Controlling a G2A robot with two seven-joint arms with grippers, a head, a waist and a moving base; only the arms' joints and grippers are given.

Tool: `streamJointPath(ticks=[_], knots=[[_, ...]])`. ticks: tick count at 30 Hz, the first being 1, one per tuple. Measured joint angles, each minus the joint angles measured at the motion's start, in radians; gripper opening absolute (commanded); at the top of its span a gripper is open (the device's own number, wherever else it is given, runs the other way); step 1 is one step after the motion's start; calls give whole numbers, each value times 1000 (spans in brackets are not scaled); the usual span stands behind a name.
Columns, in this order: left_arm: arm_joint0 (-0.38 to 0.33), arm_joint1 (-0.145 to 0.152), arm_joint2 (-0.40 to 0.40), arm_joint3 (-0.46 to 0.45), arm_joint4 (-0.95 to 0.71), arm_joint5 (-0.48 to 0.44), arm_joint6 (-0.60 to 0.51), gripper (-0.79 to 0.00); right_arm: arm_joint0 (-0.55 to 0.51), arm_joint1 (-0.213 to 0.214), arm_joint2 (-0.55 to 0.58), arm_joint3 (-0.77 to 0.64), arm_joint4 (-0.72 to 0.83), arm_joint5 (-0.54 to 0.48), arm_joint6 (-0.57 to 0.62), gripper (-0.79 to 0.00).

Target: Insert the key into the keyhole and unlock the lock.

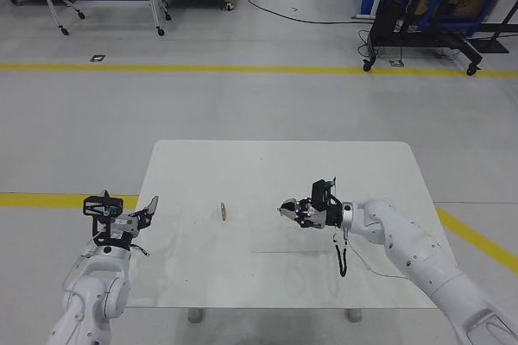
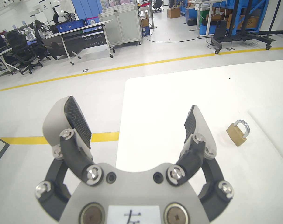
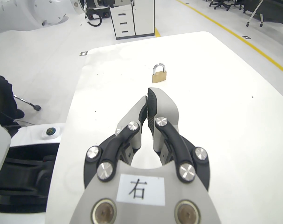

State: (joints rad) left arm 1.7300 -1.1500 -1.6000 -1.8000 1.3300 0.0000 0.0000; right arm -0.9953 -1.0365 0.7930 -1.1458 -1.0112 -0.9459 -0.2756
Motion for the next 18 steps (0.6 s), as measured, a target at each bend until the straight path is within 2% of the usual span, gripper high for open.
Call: streamJointPath(ticks=[6, 10, 18], knots=[[0, 0, 0, 0, 0, 0, 0, 0, -15, -15, 25, 30, 237, -68, -85, -785], [0, 0, 0, 0, 0, 0, 0, 0, -23, -7, 18, 14, 380, -66, -64, -785], [0, -1, 1, -3, -3, -3, 3, 0, -22, -6, 18, 14, 391, -66, -56, -785]])
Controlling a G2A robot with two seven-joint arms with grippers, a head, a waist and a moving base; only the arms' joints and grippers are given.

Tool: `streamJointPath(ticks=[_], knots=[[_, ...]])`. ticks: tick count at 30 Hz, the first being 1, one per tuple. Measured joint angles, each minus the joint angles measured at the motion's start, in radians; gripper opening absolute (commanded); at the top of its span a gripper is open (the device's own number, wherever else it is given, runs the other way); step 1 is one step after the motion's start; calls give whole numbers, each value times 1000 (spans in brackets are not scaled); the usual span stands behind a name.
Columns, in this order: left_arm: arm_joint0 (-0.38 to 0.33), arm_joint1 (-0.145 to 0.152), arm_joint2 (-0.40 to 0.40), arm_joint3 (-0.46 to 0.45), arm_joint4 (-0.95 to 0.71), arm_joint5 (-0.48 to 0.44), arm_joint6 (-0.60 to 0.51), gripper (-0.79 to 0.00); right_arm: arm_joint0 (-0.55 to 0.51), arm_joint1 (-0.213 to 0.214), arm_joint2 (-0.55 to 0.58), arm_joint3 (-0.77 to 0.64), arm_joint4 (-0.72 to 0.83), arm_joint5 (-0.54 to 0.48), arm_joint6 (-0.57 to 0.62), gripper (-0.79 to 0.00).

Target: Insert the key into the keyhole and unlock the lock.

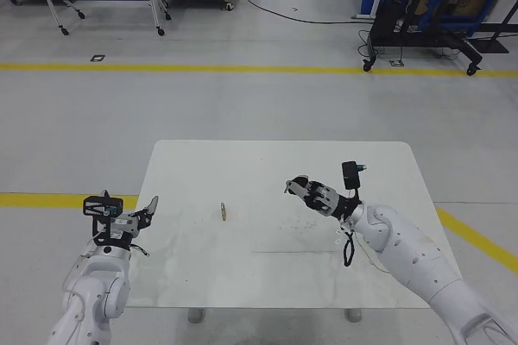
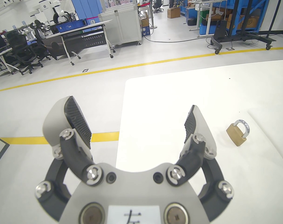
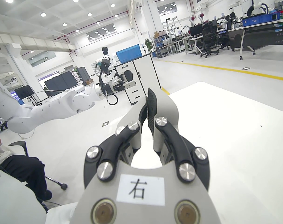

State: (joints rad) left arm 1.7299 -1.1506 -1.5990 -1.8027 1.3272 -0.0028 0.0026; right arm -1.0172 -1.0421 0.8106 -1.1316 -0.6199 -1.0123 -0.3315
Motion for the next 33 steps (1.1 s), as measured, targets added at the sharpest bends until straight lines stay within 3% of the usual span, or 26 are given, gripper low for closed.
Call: streamJointPath(ticks=[2, 5, 8, 12, 14, 16, 18, 23, 26, 29, 33], knots=[[3, -2, -1, -8, -42, -40, 18, 0, -1, 0, 0, -1, 0, 1, 0, -785], [-2, 1, -2, -8, -185, -193, -21, 0, -30, -7, -2, -25, 50, 34, 3, -785], [-30, 6, 23, 7, -350, -407, -119, 0, -47, -19, -30, -30, 263, 29, 77, -785], [-112, 17, 80, 88, -709, -692, -353, 0, -23, -26, -51, -26, 560, 68, 253, -785], [-161, 23, 98, 129, -881, -745, -480, 0, -17, -27, -49, -27, 655, 74, 314, -785], [-210, 29, 97, 147, -1029, -713, -599, 0, -6, -25, -35, -20, 731, 73, 368, -785], [-214, 29, 95, 146, -1086, -647, -648, 0, 15, -21, 4, 3, 722, 81, 364, -785], [-208, 28, 102, 143, -1065, -640, -608, 0, 13, -21, -2, 1, 668, 81, 349, -785], [-215, 25, 149, 152, -1175, -657, -644, 0, 2, -22, -5, -11, 680, 98, 362, -785], [-270, 24, 213, 206, -1414, -643, -777, 0, -10, -24, -4, -33, 699, 164, 412, -785], [-397, 23, 279, 316, -1737, -565, -1015, 0, -18, -31, -11, -53, 727, 230, 479, -785]])
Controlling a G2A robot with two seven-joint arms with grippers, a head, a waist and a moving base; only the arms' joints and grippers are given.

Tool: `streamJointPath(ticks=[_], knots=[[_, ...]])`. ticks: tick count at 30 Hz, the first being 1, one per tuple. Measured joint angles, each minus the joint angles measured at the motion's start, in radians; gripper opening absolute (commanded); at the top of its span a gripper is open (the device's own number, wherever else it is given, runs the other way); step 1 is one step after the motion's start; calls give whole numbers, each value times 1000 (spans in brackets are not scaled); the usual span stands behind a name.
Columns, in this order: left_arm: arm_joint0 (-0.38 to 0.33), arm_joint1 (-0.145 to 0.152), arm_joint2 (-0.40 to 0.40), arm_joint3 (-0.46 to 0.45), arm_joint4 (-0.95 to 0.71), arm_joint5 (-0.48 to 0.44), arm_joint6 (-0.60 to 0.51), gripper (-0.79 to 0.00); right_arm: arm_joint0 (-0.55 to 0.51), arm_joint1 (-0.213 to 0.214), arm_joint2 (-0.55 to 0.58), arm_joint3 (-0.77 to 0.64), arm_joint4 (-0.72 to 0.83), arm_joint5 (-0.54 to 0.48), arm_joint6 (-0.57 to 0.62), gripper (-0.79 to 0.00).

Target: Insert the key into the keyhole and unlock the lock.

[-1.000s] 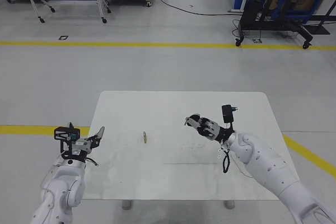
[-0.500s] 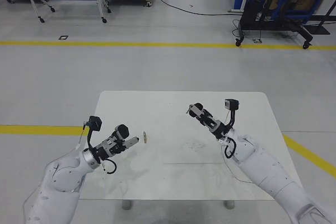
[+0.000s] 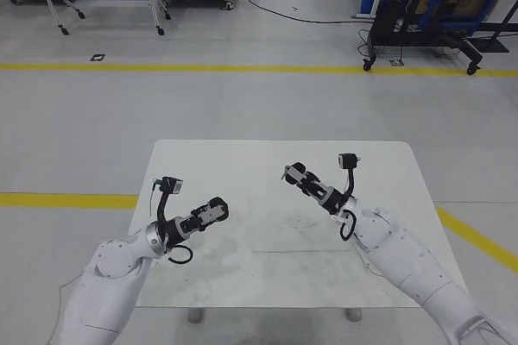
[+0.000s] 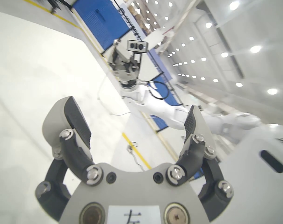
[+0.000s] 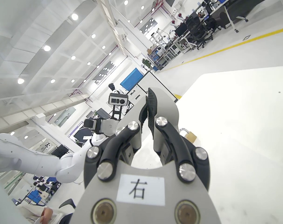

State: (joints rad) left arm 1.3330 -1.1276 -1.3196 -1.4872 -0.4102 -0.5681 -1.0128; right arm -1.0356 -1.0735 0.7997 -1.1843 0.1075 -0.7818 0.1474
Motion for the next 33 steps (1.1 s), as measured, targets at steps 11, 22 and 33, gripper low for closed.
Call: streamJointPath(ticks=[11, 22, 33], knots=[[-155, -30, 171, 97, 131, -19, 17, -206, -28, -10, 4, -29, 141, 30, 188, -785], [-178, -39, 229, 114, 156, -19, 43, -240, -41, -19, 34, -29, 166, 28, 244, -785], [-188, -37, 238, 126, 163, -26, 53, -228, -60, -18, 65, -52, 470, 148, 517, -785]])
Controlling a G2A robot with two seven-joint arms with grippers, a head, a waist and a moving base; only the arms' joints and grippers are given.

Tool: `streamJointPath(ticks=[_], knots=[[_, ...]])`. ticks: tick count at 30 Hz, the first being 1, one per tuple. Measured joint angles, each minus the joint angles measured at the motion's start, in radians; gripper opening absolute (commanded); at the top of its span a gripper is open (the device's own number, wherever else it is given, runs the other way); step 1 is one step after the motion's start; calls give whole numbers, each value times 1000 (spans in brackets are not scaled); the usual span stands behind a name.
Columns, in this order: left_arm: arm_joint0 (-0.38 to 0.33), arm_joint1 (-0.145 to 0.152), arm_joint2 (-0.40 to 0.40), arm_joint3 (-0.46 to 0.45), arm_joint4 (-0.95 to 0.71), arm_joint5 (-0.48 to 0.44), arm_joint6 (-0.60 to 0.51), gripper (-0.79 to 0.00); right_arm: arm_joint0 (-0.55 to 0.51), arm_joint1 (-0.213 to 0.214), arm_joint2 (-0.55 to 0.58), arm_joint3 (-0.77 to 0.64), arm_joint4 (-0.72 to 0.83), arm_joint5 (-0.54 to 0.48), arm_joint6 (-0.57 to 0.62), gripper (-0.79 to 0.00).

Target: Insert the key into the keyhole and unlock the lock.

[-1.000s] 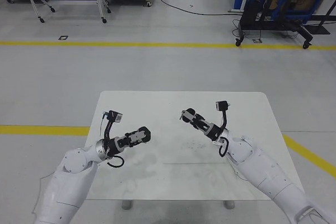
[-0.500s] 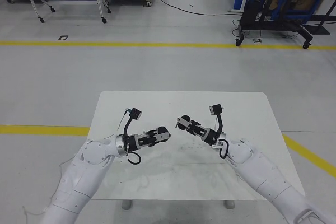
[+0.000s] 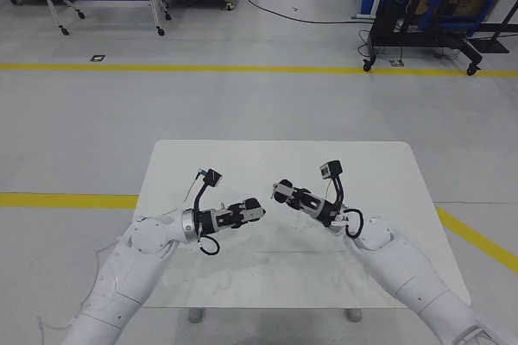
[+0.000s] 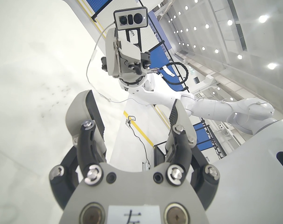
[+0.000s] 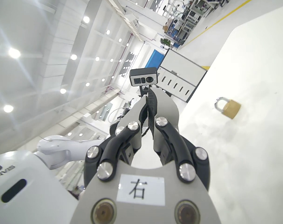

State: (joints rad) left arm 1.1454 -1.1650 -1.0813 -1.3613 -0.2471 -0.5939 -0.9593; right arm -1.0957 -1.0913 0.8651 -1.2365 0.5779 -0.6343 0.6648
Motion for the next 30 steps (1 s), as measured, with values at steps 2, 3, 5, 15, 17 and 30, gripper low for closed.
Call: streamJointPath(ticks=[2, 3, 5, 15, 17, 30], knots=[[-1, 0, 1, 2, -2, 2, 3, -283, 1, 5, 14, 6, 45, 35, 73, -785], [-2, 0, 2, 4, -3, 4, 5, -351, 0, 6, 20, 8, 59, 49, 108, -785], [-4, 0, 4, 5, -3, 6, 9, -413, -3, 8, 27, 8, 59, 59, 141, -785], [-16, -3, 33, 4, 4, 25, 4, -413, -11, 2, 38, 1, -25, 55, 148, -785], [-18, -3, 35, 6, 4, 27, 6, -409, -12, 1, 40, 1, -29, 57, 147, -785], [-15, 0, 40, 12, -9, 16, -3, -419, -20, 0, 42, -15, -46, 68, 127, -785]])
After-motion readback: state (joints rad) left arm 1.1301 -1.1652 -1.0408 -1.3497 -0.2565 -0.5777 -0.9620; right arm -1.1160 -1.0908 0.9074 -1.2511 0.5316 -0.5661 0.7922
